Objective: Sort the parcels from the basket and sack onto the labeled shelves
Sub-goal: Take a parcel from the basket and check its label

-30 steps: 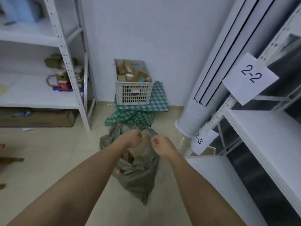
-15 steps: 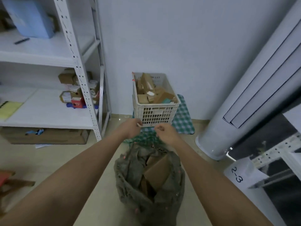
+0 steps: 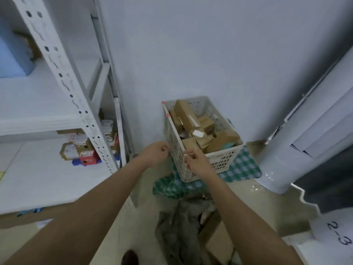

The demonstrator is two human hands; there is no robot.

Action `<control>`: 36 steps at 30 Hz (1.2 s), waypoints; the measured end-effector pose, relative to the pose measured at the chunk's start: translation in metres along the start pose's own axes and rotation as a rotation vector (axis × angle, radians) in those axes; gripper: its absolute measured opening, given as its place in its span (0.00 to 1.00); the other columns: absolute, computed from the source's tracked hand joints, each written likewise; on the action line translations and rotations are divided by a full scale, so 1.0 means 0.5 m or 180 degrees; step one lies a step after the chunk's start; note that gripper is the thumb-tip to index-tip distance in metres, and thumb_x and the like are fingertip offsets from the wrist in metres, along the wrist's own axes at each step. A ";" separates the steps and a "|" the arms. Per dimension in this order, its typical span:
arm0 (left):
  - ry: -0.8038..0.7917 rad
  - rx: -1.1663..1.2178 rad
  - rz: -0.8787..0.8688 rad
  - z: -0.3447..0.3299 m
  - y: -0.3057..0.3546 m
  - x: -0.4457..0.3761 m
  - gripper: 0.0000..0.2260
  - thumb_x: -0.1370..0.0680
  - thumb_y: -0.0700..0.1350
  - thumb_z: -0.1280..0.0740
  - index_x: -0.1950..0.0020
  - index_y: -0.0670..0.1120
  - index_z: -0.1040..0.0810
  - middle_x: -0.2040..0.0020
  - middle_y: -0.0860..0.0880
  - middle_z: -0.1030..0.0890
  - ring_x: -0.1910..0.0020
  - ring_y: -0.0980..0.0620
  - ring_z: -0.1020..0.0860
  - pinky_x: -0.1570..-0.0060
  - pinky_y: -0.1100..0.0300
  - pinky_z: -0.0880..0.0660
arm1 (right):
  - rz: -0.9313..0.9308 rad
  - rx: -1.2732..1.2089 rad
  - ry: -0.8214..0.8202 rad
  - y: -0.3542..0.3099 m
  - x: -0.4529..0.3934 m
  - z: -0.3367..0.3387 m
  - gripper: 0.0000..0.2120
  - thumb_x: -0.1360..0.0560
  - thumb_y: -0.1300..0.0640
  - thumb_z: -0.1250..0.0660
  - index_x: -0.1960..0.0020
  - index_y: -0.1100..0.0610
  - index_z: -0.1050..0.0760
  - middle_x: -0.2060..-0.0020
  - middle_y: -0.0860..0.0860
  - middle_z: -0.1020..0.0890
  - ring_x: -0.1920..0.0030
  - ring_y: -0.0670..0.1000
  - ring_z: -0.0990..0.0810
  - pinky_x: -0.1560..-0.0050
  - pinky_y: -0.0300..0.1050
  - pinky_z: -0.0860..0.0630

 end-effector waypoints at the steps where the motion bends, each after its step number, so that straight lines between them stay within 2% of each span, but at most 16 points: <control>1: -0.0075 -0.0080 -0.0074 0.018 -0.011 -0.029 0.11 0.18 0.42 0.41 0.37 0.46 0.24 0.36 0.45 0.25 0.38 0.46 0.27 0.37 0.54 0.30 | -0.0125 -0.0078 0.0098 -0.001 -0.017 -0.014 0.06 0.19 0.55 0.39 0.44 0.49 0.26 0.51 0.50 0.21 0.48 0.55 0.21 0.44 0.54 0.22; 3: -0.0135 -0.0166 -0.0184 0.050 -0.028 -0.083 0.13 0.18 0.40 0.43 0.36 0.44 0.24 0.34 0.45 0.26 0.36 0.46 0.28 0.36 0.55 0.32 | -0.0356 -0.0222 0.0244 -0.005 -0.042 -0.036 0.06 0.19 0.57 0.39 0.44 0.52 0.25 0.52 0.51 0.21 0.50 0.55 0.21 0.46 0.52 0.23; 5: -0.0216 -0.0154 -0.0189 0.070 -0.038 -0.128 0.13 0.17 0.41 0.44 0.35 0.43 0.25 0.38 0.46 0.26 0.37 0.47 0.29 0.38 0.56 0.33 | -0.0528 -0.0320 0.0352 -0.012 -0.060 -0.054 0.06 0.19 0.58 0.38 0.45 0.53 0.25 0.53 0.50 0.21 0.51 0.53 0.21 0.50 0.48 0.22; 9: -0.0287 -0.0163 -0.0236 0.078 -0.038 -0.205 0.08 0.18 0.41 0.43 0.46 0.44 0.24 0.48 0.45 0.25 0.48 0.48 0.26 0.50 0.57 0.31 | -0.0704 -0.0394 0.0601 -0.010 -0.099 -0.060 0.06 0.20 0.58 0.38 0.43 0.52 0.27 0.50 0.51 0.22 0.47 0.55 0.20 0.45 0.53 0.21; 11: -0.0285 -0.0099 -0.0238 0.079 -0.036 -0.238 0.10 0.18 0.42 0.42 0.43 0.42 0.23 0.46 0.44 0.23 0.47 0.47 0.25 0.48 0.56 0.29 | -0.0742 -0.0424 0.0762 -0.011 -0.128 -0.049 0.11 0.19 0.57 0.38 0.37 0.53 0.28 0.49 0.50 0.22 0.46 0.55 0.21 0.45 0.53 0.22; 13: -0.0314 0.0033 -0.0262 0.081 -0.036 -0.272 0.11 0.18 0.42 0.42 0.42 0.42 0.23 0.43 0.44 0.22 0.44 0.46 0.24 0.43 0.52 0.26 | -0.0728 -0.0576 0.0894 -0.019 -0.162 -0.033 0.13 0.19 0.57 0.38 0.35 0.54 0.28 0.51 0.49 0.23 0.49 0.53 0.21 0.49 0.48 0.24; 17: -0.0311 0.0223 -0.0387 0.098 -0.033 -0.357 0.08 0.18 0.42 0.39 0.42 0.44 0.22 0.42 0.45 0.23 0.42 0.46 0.24 0.42 0.52 0.25 | -0.0578 -0.0835 0.1025 -0.036 -0.256 -0.009 0.08 0.19 0.61 0.39 0.45 0.50 0.26 0.54 0.48 0.23 0.51 0.54 0.22 0.47 0.52 0.24; 20: -0.0328 0.0216 -0.0400 0.120 -0.026 -0.454 0.12 0.18 0.42 0.40 0.37 0.45 0.24 0.37 0.45 0.25 0.40 0.47 0.26 0.46 0.58 0.26 | -0.0520 -0.0810 0.1014 -0.041 -0.347 0.004 0.08 0.19 0.60 0.40 0.42 0.52 0.26 0.48 0.51 0.22 0.49 0.52 0.22 0.54 0.43 0.25; 22: -0.0385 0.0208 -0.0296 0.132 -0.019 -0.518 0.13 0.17 0.42 0.43 0.34 0.46 0.26 0.34 0.45 0.27 0.39 0.48 0.27 0.49 0.62 0.29 | -0.0538 -0.0799 0.0961 -0.044 -0.405 0.017 0.09 0.19 0.59 0.39 0.40 0.52 0.26 0.50 0.48 0.23 0.53 0.48 0.24 0.61 0.37 0.27; 24: -0.0498 0.0134 -0.0228 0.136 -0.010 -0.573 0.14 0.17 0.42 0.44 0.33 0.44 0.27 0.33 0.44 0.28 0.36 0.47 0.29 0.46 0.60 0.32 | -0.0691 -0.0725 0.0896 -0.039 -0.456 0.030 0.09 0.18 0.58 0.40 0.39 0.52 0.27 0.51 0.45 0.24 0.58 0.45 0.26 0.64 0.34 0.28; 25: -0.0564 0.0091 -0.0210 0.134 -0.008 -0.591 0.13 0.17 0.42 0.44 0.33 0.44 0.27 0.33 0.44 0.28 0.35 0.47 0.29 0.44 0.59 0.32 | -0.0773 -0.0659 0.0891 -0.031 -0.474 0.034 0.10 0.18 0.58 0.40 0.39 0.52 0.27 0.49 0.46 0.24 0.58 0.44 0.26 0.63 0.36 0.27; 27: -0.0629 0.0035 -0.0158 0.129 0.001 -0.632 0.13 0.16 0.43 0.44 0.34 0.45 0.27 0.34 0.45 0.27 0.36 0.48 0.29 0.45 0.60 0.33 | -0.0925 -0.0232 0.1001 -0.006 -0.516 0.047 0.10 0.19 0.55 0.38 0.38 0.52 0.27 0.43 0.50 0.25 0.50 0.48 0.23 0.53 0.46 0.23; 29: -0.0639 0.0054 -0.0097 0.122 0.005 -0.666 0.13 0.17 0.42 0.44 0.35 0.45 0.26 0.36 0.45 0.26 0.37 0.49 0.28 0.46 0.61 0.33 | -0.1112 0.0633 0.1011 0.026 -0.555 0.063 0.20 0.22 0.50 0.35 0.31 0.52 0.32 0.35 0.54 0.31 0.38 0.56 0.28 0.41 0.51 0.27; 32: -0.0730 0.0013 -0.0063 0.108 0.003 -0.701 0.13 0.17 0.42 0.44 0.35 0.45 0.26 0.37 0.46 0.25 0.39 0.50 0.27 0.46 0.61 0.32 | -0.1385 0.1367 0.0688 0.064 -0.600 0.083 0.41 0.25 0.38 0.35 0.22 0.55 0.49 0.25 0.58 0.44 0.25 0.61 0.44 0.28 0.57 0.40; 34: -0.0852 -0.0027 -0.0059 0.100 -0.003 -0.720 0.12 0.17 0.43 0.43 0.36 0.46 0.25 0.37 0.47 0.24 0.40 0.51 0.27 0.44 0.60 0.31 | -0.1597 0.1705 0.0312 0.090 -0.633 0.090 0.50 0.27 0.33 0.35 0.21 0.58 0.58 0.22 0.59 0.51 0.23 0.61 0.53 0.25 0.60 0.49; 36: -0.0960 -0.0061 -0.0041 0.095 -0.010 -0.736 0.12 0.17 0.43 0.42 0.36 0.47 0.25 0.38 0.47 0.24 0.41 0.51 0.27 0.42 0.59 0.30 | -0.1829 0.2140 -0.0079 0.111 -0.656 0.090 0.57 0.30 0.30 0.33 0.21 0.60 0.63 0.23 0.60 0.50 0.23 0.61 0.51 0.26 0.62 0.52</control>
Point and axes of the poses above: each hand's wrist, its own x-axis away from the middle knuckle, its own z-axis out of the back of the hand, y = z × x, the point moved 1 cm from there along -x, towards the middle knuckle
